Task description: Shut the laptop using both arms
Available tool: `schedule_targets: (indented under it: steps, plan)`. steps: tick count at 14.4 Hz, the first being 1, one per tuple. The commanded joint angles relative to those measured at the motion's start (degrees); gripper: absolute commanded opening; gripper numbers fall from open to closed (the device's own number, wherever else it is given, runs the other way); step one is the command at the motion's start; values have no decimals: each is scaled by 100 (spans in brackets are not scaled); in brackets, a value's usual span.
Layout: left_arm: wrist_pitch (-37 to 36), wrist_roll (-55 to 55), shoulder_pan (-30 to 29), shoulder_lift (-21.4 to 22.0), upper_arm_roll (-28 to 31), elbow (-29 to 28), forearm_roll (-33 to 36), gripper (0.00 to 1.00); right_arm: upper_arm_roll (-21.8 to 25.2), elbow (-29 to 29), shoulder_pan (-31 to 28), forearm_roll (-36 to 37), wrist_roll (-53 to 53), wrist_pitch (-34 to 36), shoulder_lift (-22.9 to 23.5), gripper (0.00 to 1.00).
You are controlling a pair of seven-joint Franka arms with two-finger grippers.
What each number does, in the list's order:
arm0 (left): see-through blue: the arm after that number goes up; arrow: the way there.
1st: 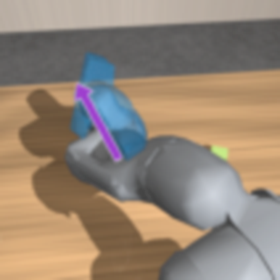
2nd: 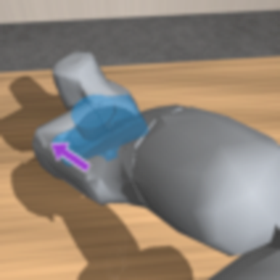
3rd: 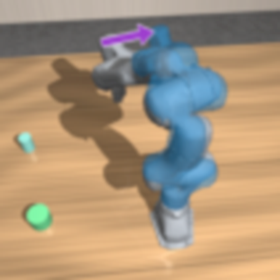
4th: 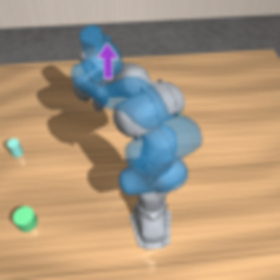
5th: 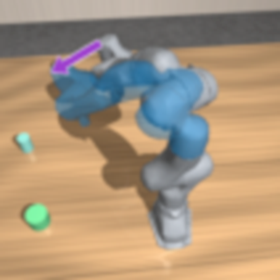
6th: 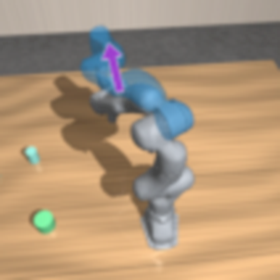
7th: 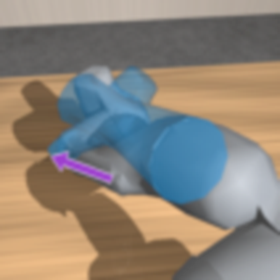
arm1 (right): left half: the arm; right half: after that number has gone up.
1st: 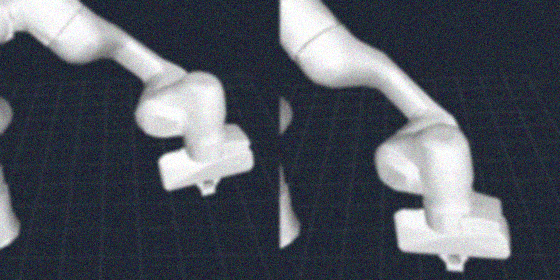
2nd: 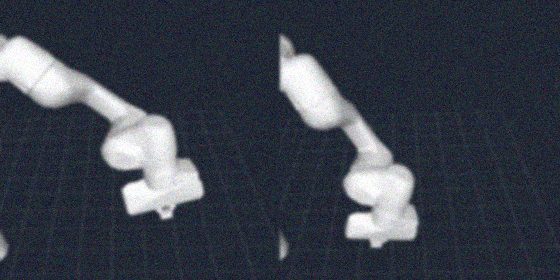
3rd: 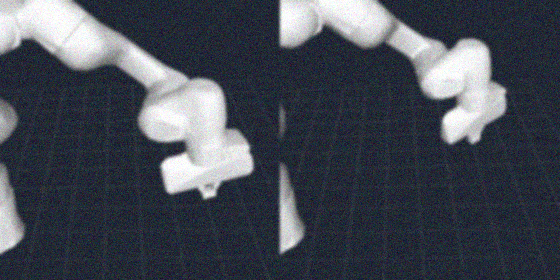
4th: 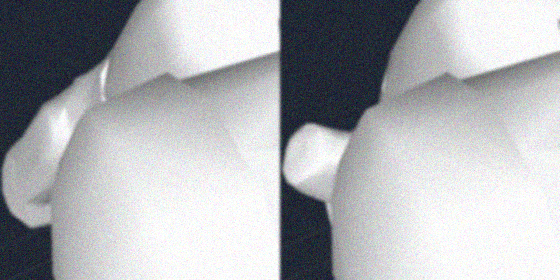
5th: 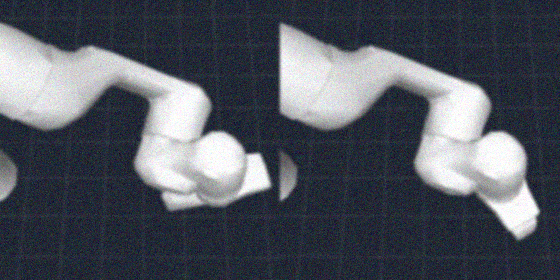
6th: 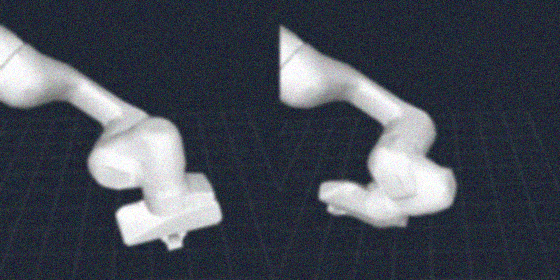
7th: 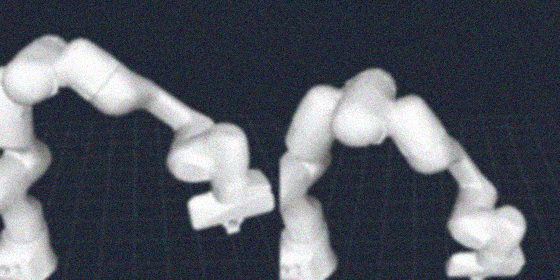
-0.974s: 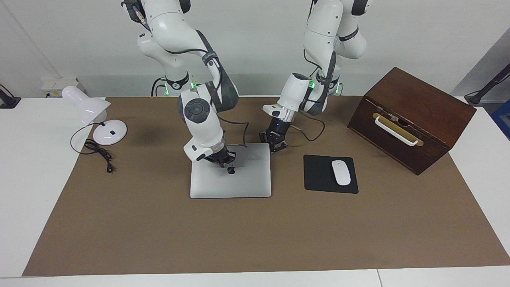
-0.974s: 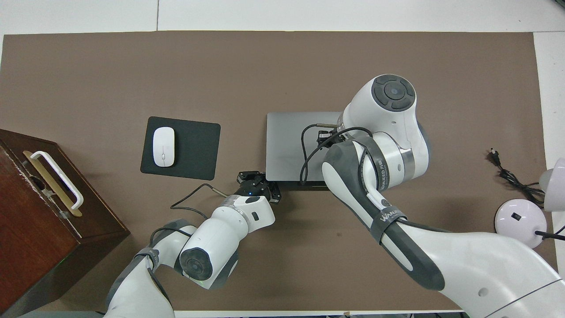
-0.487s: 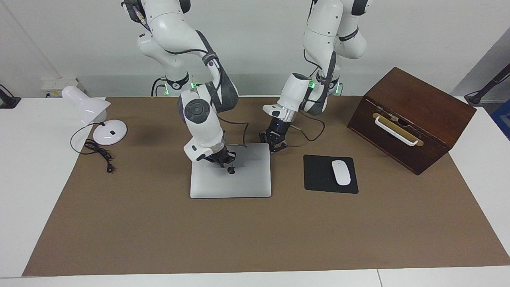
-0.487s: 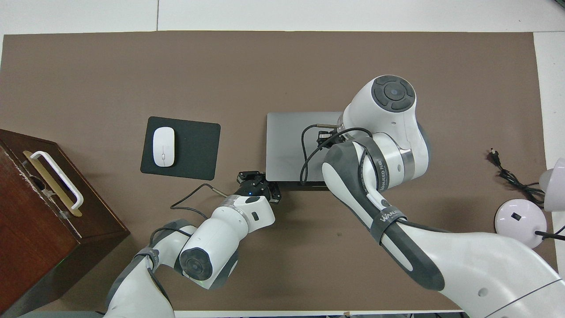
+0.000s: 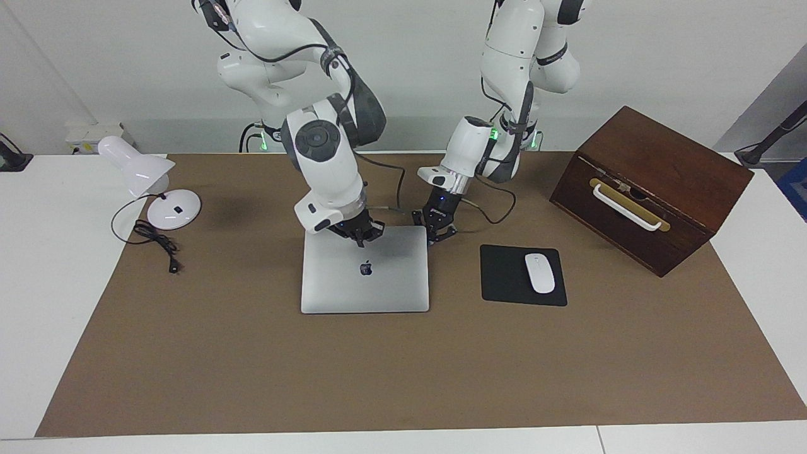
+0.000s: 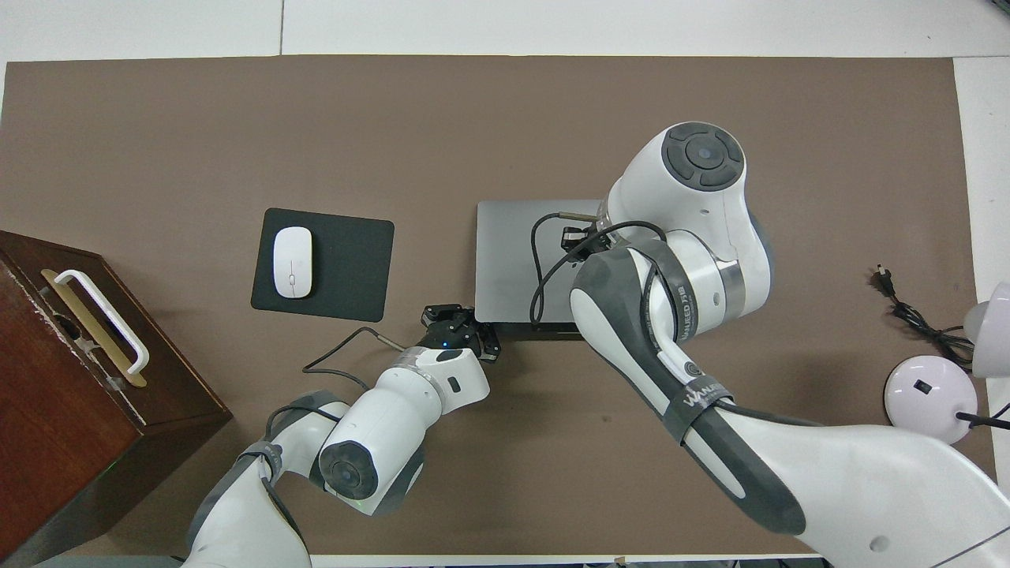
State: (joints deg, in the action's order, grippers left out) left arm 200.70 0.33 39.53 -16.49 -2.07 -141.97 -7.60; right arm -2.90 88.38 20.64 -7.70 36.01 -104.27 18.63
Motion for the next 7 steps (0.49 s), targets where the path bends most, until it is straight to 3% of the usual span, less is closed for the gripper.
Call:
schedule_targets:
  steps: [1, 3, 7]
  plan:
    - [-14, 125, -129, -100, 31, -190, 4, 0, 61, -1118, -165, 128, -75, 1177, -34, 0]
    - [-14, 117, -129, -100, 40, -190, 4, 0, 53, -1376, -419, 653, -714, 1741, -280, 0]
    - [-22, 29, -138, -100, 31, -182, 4, 0, 79, -1376, -1008, 1253, -2611, 2199, -921, 0]
